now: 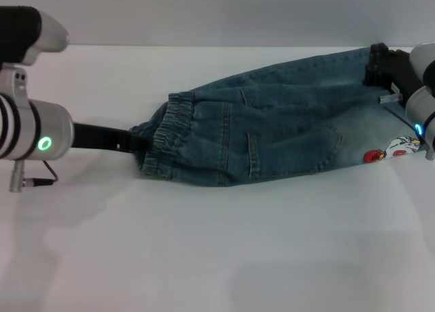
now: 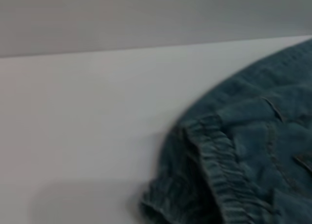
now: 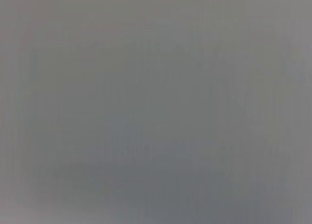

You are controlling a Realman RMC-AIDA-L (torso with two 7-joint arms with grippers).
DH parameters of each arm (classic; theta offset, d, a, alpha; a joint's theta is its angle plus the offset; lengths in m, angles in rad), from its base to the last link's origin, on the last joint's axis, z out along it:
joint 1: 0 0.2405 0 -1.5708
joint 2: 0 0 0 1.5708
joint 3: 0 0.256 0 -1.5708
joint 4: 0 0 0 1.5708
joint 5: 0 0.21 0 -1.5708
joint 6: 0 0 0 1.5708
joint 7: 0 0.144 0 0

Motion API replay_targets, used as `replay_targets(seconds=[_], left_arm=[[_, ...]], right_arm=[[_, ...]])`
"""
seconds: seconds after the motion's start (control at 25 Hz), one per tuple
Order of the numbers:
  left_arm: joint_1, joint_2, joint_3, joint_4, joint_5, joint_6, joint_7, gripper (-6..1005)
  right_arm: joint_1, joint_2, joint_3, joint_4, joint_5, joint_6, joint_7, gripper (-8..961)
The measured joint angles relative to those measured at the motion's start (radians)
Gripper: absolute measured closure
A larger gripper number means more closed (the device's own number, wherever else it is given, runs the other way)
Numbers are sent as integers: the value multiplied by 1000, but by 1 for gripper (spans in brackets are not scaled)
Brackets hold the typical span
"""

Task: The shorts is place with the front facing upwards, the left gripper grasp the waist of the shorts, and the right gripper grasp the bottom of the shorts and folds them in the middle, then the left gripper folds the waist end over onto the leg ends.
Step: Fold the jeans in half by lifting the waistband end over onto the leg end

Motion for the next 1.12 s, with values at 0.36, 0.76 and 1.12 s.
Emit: replay_targets(seconds=[0.36,0.76,1.12], left_arm=[[-37,0,25,55,-14,-30,-15,398],[-63,0,59,117,-15,25,-4,386],[-84,0,65,155,-15,45,-1,386]], right_arm=[[0,-1,-4,-11,0,0,12,951],[5,-1,-6,-14,0,11,14,953],[-5,-1,-15,-16,0,22,16,953]])
